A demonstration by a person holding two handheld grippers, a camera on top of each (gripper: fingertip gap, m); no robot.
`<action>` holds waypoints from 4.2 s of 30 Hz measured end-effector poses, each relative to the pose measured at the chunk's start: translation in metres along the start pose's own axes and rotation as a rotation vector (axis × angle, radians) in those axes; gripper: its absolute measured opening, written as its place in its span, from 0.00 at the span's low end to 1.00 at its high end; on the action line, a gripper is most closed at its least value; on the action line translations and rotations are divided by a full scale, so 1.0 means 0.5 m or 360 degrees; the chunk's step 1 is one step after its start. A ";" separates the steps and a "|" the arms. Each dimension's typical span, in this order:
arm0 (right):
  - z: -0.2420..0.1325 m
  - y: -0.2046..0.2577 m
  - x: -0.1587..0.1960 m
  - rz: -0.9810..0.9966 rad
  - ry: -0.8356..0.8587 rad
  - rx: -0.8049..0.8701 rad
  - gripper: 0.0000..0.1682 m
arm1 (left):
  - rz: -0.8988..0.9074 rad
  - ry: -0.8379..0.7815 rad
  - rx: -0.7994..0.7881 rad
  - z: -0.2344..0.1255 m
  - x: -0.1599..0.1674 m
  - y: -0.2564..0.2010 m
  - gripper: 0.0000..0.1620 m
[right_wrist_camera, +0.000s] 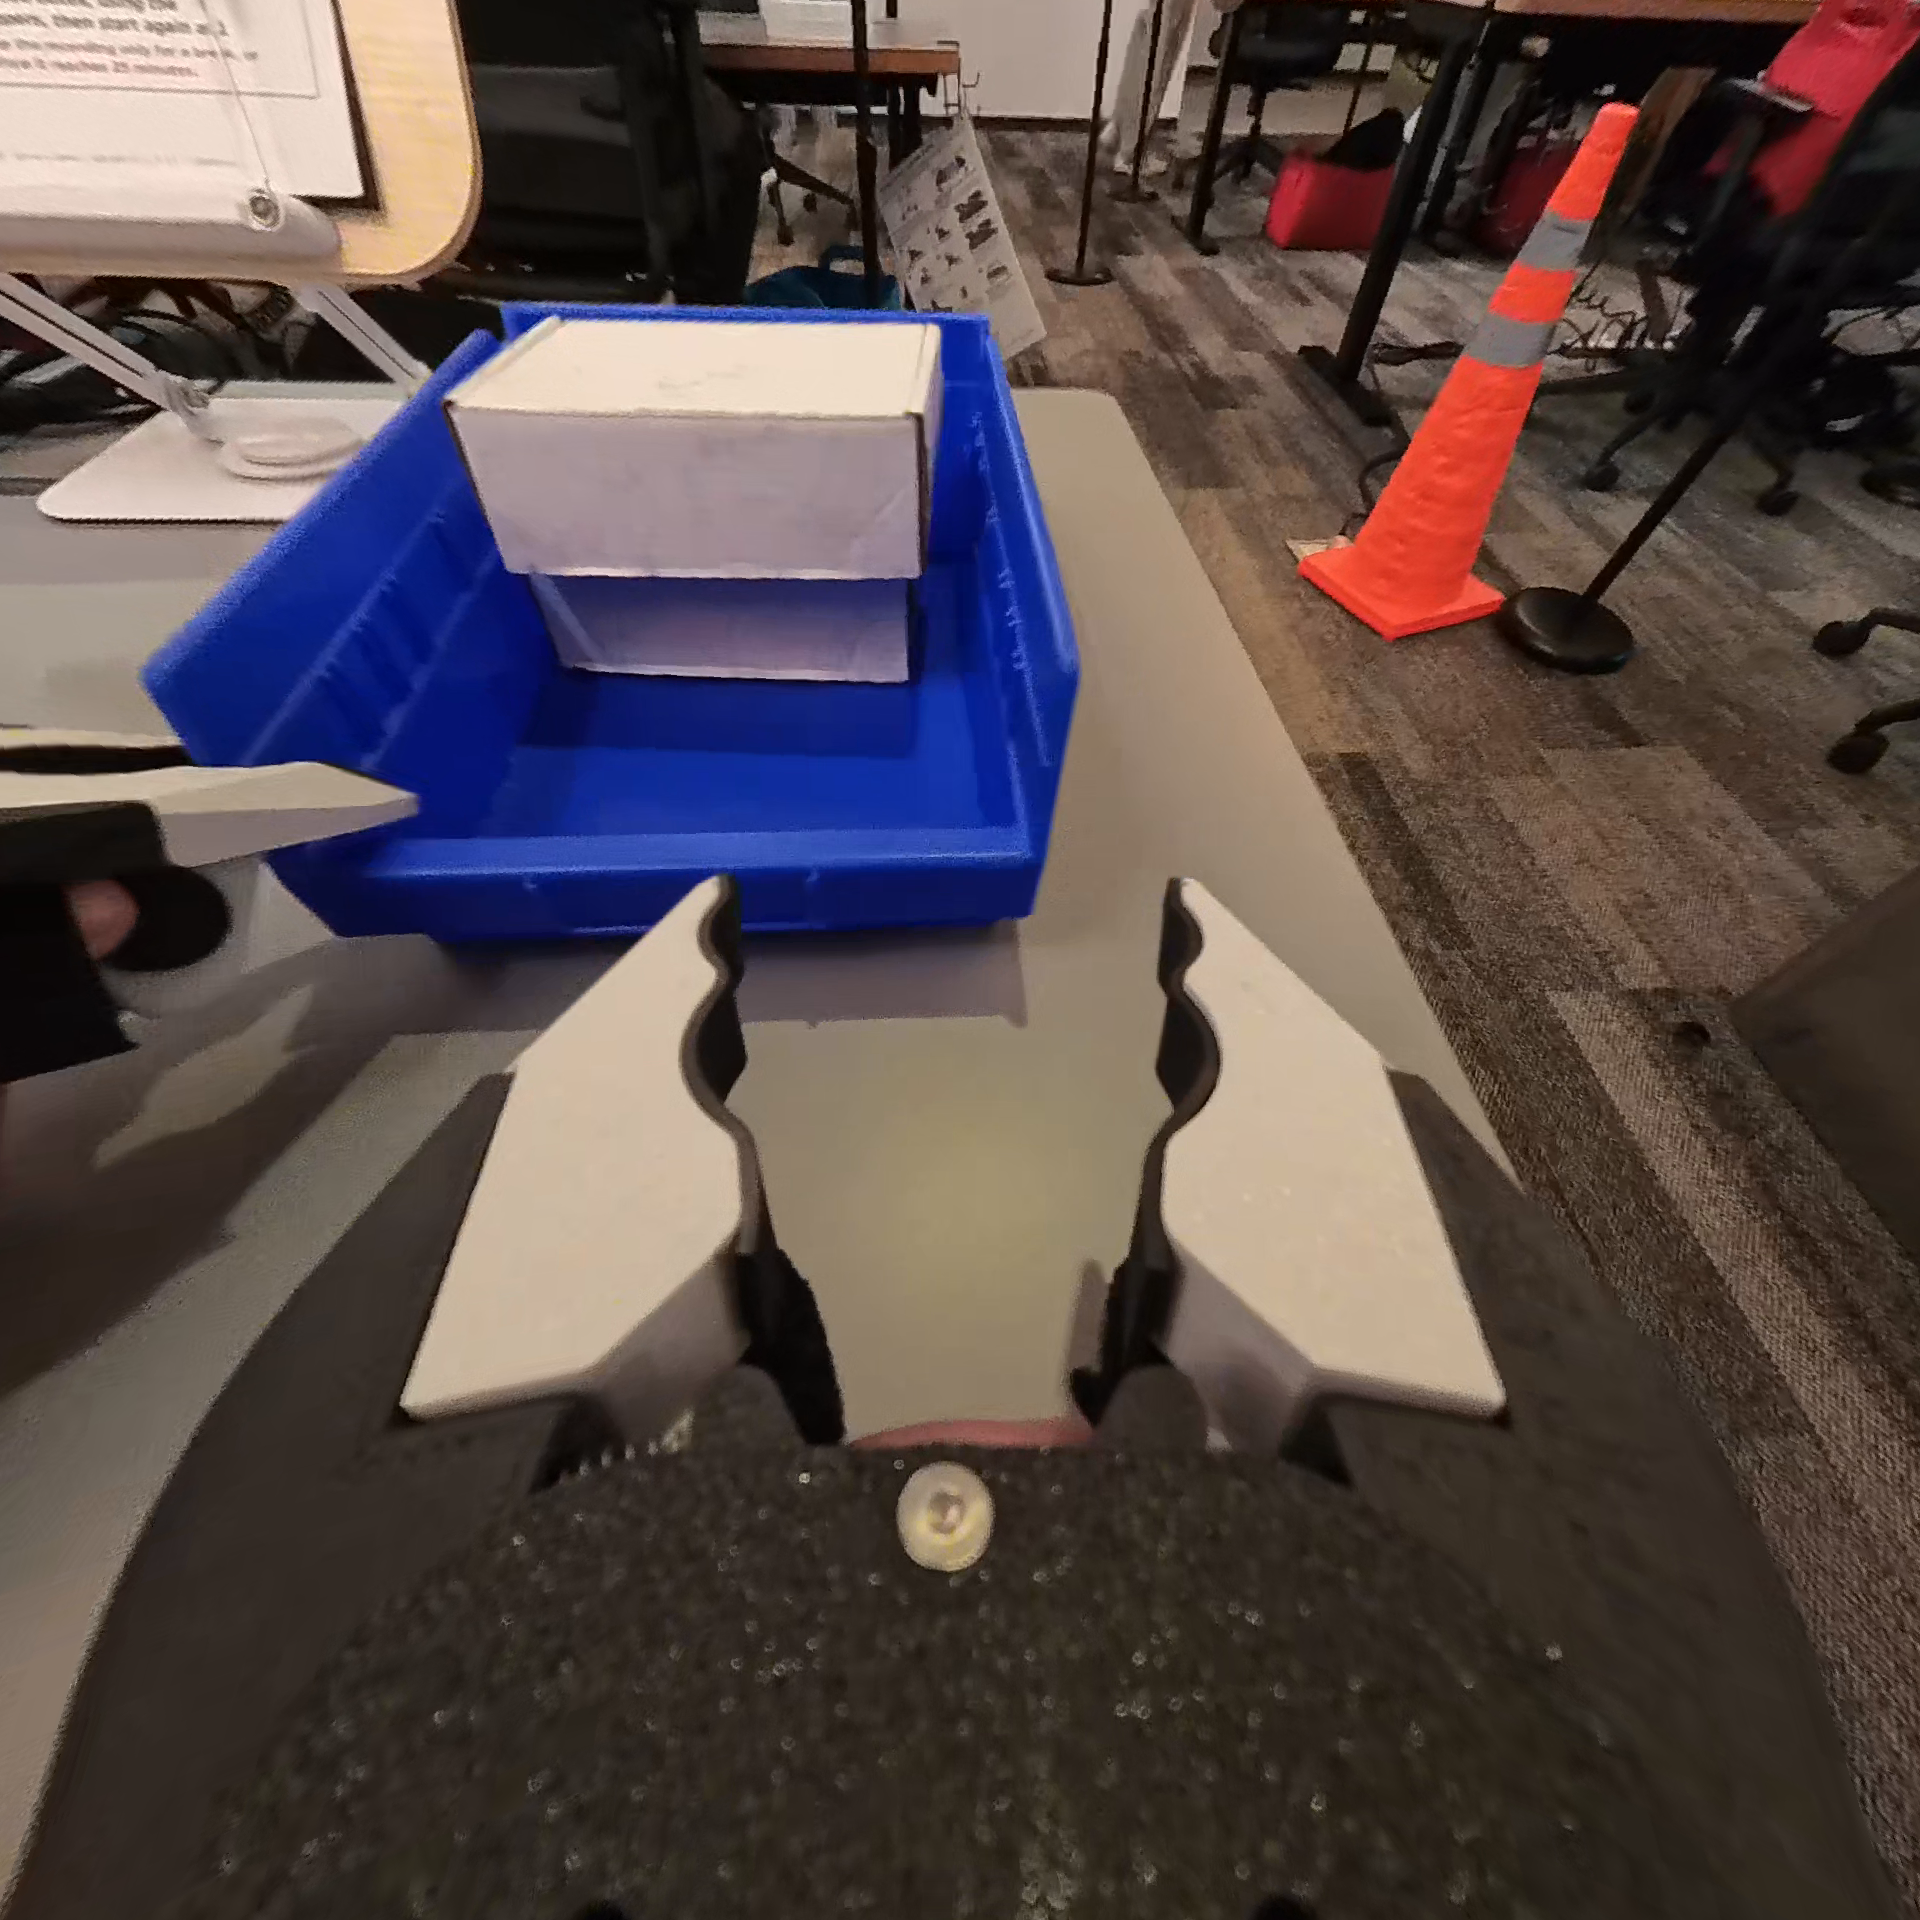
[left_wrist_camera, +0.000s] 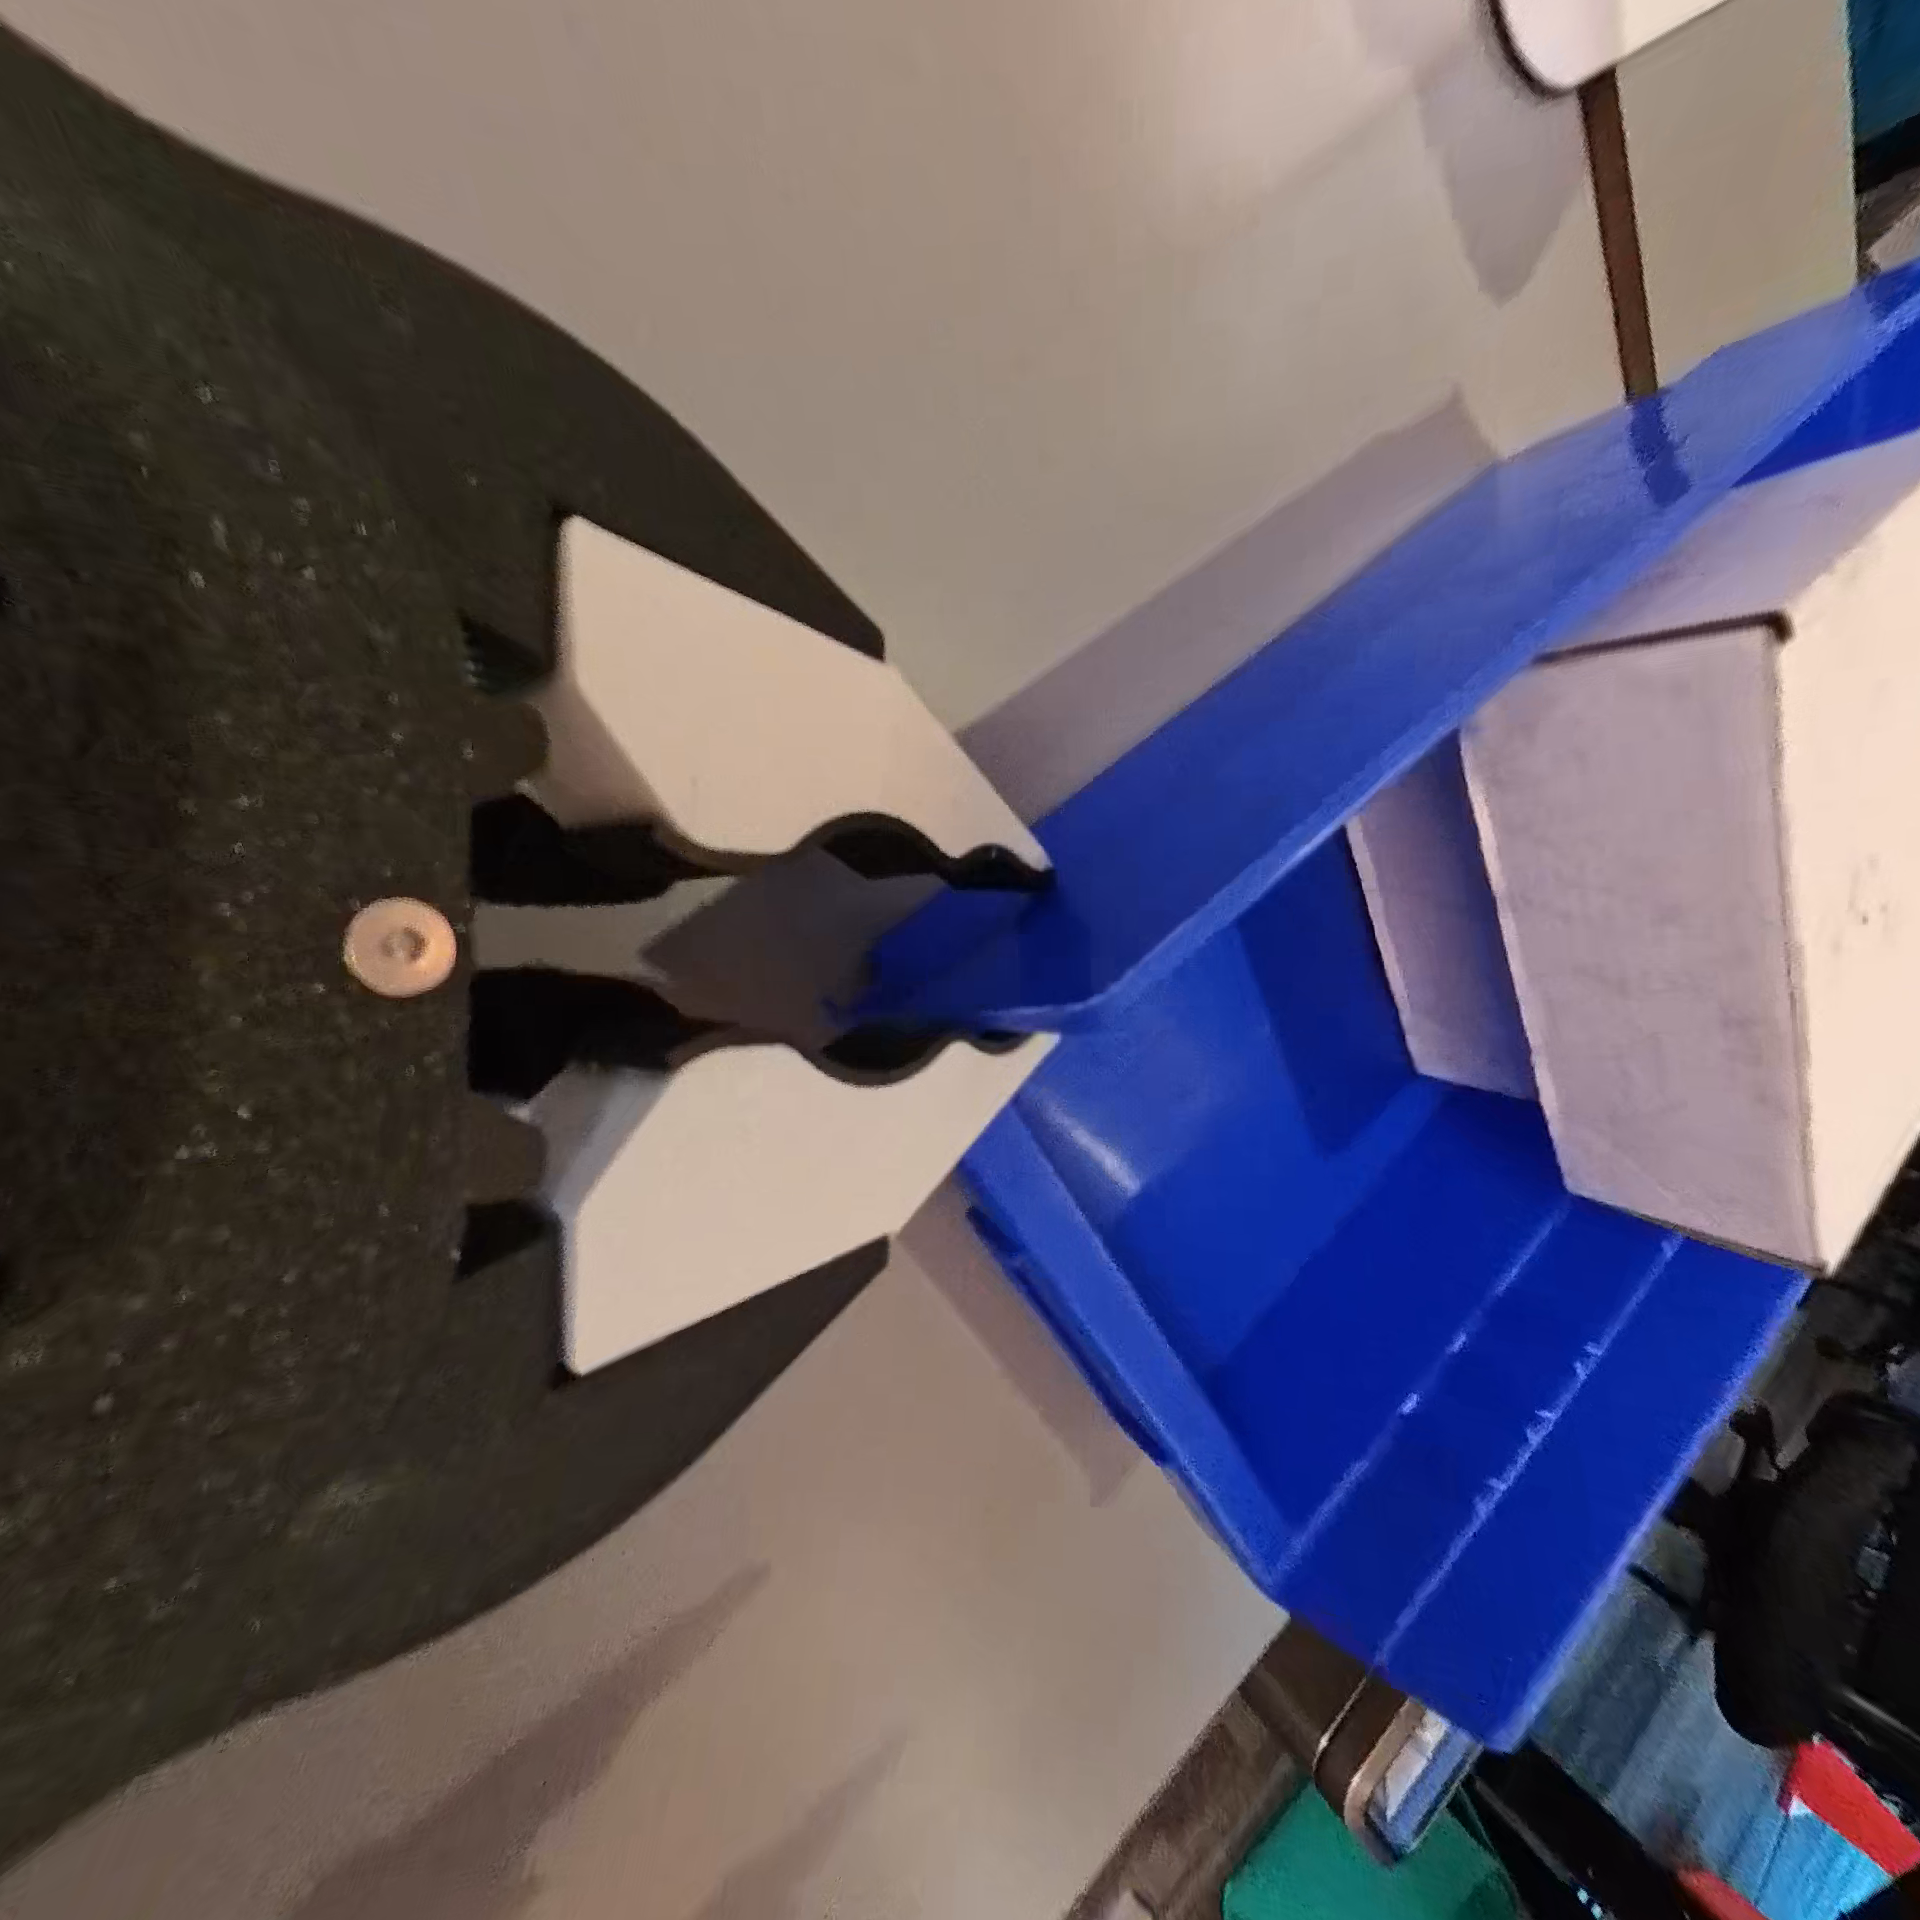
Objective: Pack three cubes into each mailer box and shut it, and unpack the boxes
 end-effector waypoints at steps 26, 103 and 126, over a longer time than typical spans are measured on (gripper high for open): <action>0.226 0.567 -0.009 0.0051 0.0507 -0.0380 0.02 | -0.0047 -0.0143 -0.0827 -0.403 0.141 0.453 0.01; 0.038 0.181 -0.138 -0.0170 -0.0180 -0.0321 0.31 | 0.0022 -0.0442 -0.0414 -0.456 -0.037 0.267 0.30; 0.231 0.978 -0.032 -0.0084 0.0272 -0.0524 0.02 | -0.0251 0.0009 -0.0907 -0.596 0.169 0.819 0.01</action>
Point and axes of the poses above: each gripper's, where its closed fingertips meet, z out along the fingers, x out of its underside, y = z × x across the jaws, the point moved 8 cm from there along -z, back along the fingers, and after that the axes turned 9 degrees about -x, right-handed, at the moved point
